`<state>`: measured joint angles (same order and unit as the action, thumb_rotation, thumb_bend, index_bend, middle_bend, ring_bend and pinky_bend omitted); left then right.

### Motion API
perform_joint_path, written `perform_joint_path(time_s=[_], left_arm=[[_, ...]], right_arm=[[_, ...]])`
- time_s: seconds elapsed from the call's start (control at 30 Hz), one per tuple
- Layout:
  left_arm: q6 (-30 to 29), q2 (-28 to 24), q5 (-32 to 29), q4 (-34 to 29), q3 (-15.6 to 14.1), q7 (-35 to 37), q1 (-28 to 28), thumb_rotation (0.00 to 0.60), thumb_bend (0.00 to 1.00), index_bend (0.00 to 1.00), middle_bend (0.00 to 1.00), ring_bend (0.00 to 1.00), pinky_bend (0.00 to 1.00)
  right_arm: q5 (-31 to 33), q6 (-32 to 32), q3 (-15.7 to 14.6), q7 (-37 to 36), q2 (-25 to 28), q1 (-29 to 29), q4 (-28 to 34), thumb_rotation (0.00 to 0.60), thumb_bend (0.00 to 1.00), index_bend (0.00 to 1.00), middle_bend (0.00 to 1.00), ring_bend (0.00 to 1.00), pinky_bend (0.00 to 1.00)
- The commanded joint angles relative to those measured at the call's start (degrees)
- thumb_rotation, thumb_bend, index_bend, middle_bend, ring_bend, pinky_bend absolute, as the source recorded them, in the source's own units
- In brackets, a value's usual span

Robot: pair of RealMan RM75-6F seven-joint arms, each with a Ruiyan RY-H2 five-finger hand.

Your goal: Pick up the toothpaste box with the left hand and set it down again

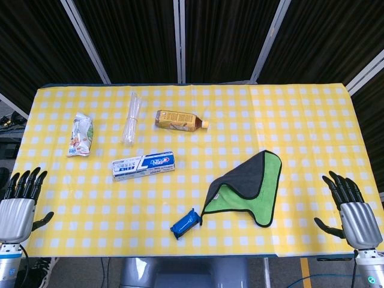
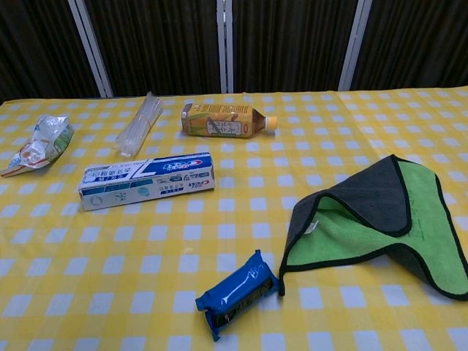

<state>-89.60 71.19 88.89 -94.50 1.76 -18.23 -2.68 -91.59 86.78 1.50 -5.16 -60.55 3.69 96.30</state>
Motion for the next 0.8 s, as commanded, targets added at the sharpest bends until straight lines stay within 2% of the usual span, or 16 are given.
perform_joint_path(time_s=[0.03, 0.8], left_arm=[[-0.1, 0.0, 0.1, -0.1, 0.0, 0.0, 0.0, 0.6, 0.0, 0.0, 0.0, 0.0, 0.0], [1.5, 0.3, -0.1, -1.3, 0.1, -0.7, -1.0, 0.6, 0.0, 0.0, 0.0, 0.0, 0.0]], right_arm=[[-0.1, 0.1, 0.0, 0.0, 0.0, -0.1, 0.0, 0.6, 0.08, 0.0, 0.0, 0.0, 0.0], [0.7, -0.6, 0.0, -1.0, 0.3, 0.0, -0.2, 0.6, 0.08, 0.0, 0.0, 0.0, 0.0]])
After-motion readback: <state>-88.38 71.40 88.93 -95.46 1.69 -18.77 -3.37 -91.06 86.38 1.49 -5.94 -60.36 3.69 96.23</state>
